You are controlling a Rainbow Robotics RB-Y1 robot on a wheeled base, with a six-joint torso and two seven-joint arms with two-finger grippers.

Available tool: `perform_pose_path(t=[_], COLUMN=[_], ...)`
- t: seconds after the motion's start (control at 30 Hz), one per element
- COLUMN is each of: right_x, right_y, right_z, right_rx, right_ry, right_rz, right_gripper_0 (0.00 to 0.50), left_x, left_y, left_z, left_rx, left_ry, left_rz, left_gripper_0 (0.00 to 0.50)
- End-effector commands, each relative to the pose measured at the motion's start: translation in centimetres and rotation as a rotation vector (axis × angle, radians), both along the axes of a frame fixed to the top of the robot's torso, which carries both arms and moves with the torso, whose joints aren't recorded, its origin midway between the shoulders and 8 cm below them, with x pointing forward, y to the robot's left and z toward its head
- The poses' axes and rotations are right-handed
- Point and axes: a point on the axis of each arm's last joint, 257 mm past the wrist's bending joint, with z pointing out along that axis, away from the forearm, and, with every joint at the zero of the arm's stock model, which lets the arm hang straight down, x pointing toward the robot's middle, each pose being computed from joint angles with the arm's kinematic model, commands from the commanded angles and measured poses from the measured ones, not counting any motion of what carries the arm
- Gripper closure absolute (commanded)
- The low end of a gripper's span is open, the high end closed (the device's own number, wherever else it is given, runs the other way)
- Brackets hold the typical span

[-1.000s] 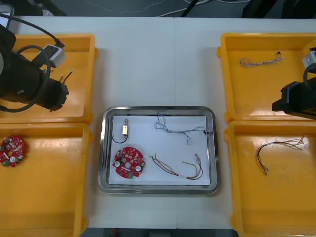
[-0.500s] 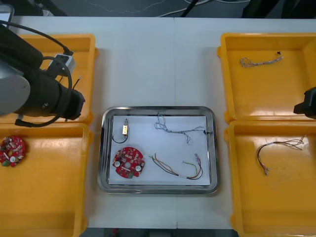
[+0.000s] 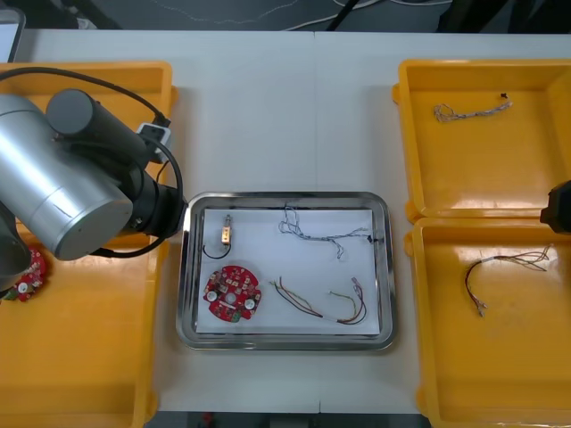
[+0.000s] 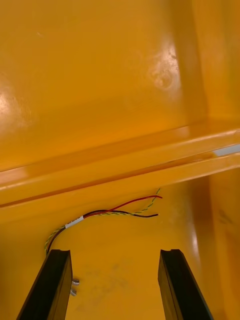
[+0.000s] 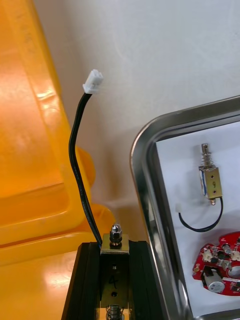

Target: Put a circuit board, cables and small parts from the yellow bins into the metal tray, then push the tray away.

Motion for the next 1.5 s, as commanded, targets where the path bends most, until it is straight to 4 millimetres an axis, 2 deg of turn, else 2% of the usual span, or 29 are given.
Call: perform_pose_path(t=[0.03,0.4,0.83,1.17,1.5], right_x=[-0.5,-0.6,-0.6,-0.7,-0.6], right_y=[-0.3,0.6,1.1,1.1,1.1], right_z=[-0.1,-0.5,-0.3,-0.2,0.1], right_rx=[-0.012,0.005,0.023,0.025,0.018], right_ry=[-0.017,-0.007,-0.011,-0.014,-0.021], right_rz=[0.007,0.051,0.081,0.093,0.112], right_gripper_0=[0.000,0.000,0.000,0.000,0.000], left_x=[-0.7,-1.4,0.5,1.4,1.0], left_y=[-3.6,-7.5,-11.5,-12.7,-13.6], left_z=[0.0,-2.0,-2.7,-4.1,-5.7], left_rx=[-0.112,-0.128,-0.169,-0.156,-0.148], left_ry=[-0.020,0.037,0.071,0.098,0.125], left_rz=[0.047,0.012,0.017,0.031,0.053], left_gripper_0=[0.500,0.500,0.500,0.500,0.500])
